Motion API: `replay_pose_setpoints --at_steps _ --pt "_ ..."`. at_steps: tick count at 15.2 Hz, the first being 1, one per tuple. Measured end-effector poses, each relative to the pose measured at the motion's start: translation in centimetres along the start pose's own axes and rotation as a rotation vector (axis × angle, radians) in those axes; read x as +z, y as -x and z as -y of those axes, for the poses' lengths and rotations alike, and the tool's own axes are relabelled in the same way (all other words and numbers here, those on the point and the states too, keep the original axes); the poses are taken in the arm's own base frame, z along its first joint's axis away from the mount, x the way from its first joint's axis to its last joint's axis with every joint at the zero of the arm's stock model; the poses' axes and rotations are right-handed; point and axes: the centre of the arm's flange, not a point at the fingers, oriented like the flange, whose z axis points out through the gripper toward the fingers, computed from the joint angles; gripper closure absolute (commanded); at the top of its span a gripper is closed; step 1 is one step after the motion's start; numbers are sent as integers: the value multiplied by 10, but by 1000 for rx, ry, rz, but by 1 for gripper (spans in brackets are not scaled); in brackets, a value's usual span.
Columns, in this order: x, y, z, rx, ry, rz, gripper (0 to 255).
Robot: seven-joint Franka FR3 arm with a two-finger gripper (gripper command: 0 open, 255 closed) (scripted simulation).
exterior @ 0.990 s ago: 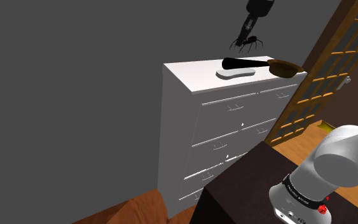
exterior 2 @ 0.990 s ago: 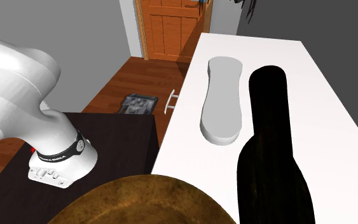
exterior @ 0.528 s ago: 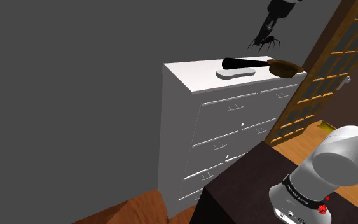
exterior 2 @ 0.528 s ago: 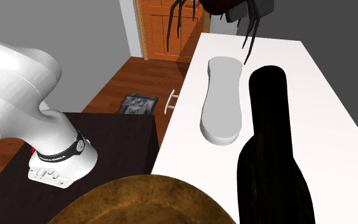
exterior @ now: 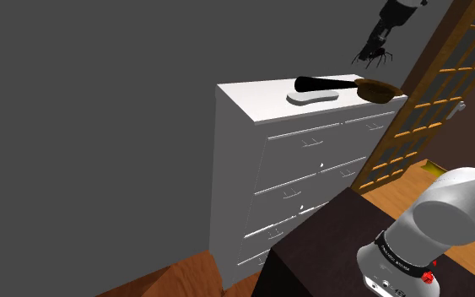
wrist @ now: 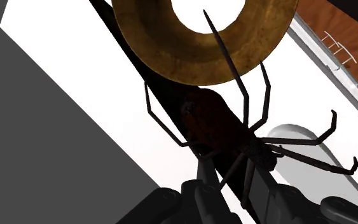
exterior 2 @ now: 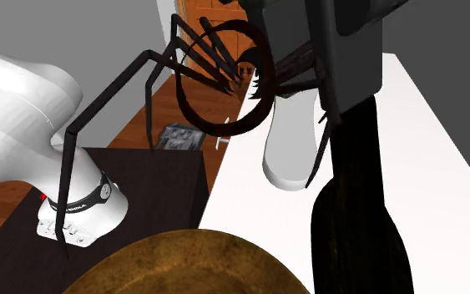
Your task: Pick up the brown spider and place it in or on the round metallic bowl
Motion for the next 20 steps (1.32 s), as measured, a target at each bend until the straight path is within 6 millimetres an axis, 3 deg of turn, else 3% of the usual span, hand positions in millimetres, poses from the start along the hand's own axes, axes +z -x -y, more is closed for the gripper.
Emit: replay_pose_setpoints --at_steps 6,8,20 --pt "8 56 -57 0 0 -1 255" --pt "11 69 -67 0 0 0 255" --pt "65 85 -50 -1 0 0 255"
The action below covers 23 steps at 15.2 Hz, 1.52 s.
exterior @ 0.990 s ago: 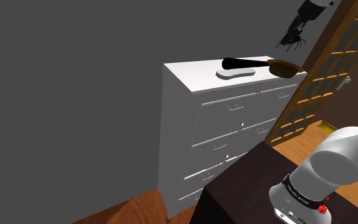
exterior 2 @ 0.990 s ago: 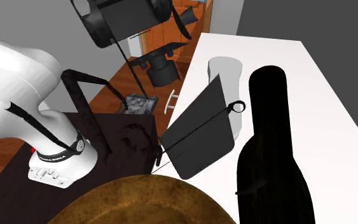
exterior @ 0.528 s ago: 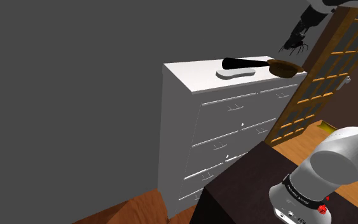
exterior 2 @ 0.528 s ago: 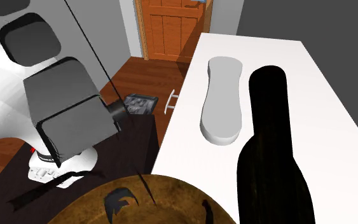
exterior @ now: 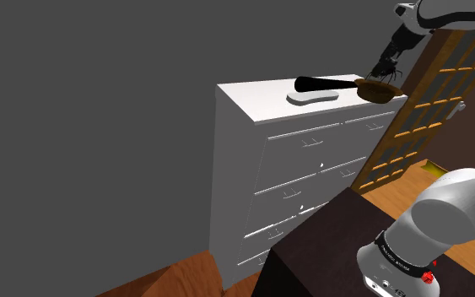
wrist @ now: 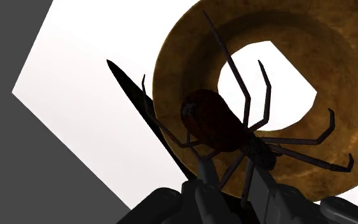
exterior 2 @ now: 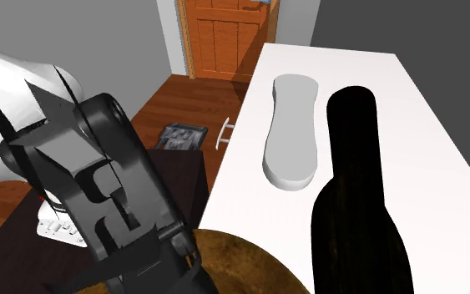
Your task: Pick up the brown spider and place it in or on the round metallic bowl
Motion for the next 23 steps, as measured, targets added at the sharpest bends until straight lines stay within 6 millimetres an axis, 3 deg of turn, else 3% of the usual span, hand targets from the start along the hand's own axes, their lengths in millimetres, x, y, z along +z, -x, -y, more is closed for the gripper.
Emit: replay_pose_setpoints --at_steps 2,8,9,15,19,23 --pt "10 2 4 0 0 0 255" --pt "12 3 5 1 3 -2 255" --pt "12 3 5 1 3 -2 0" --pt "13 3 6 0 1 0 0" --pt "-24 2 4 0 2 -1 0" --pt "-36 3 5 0 1 -1 0"
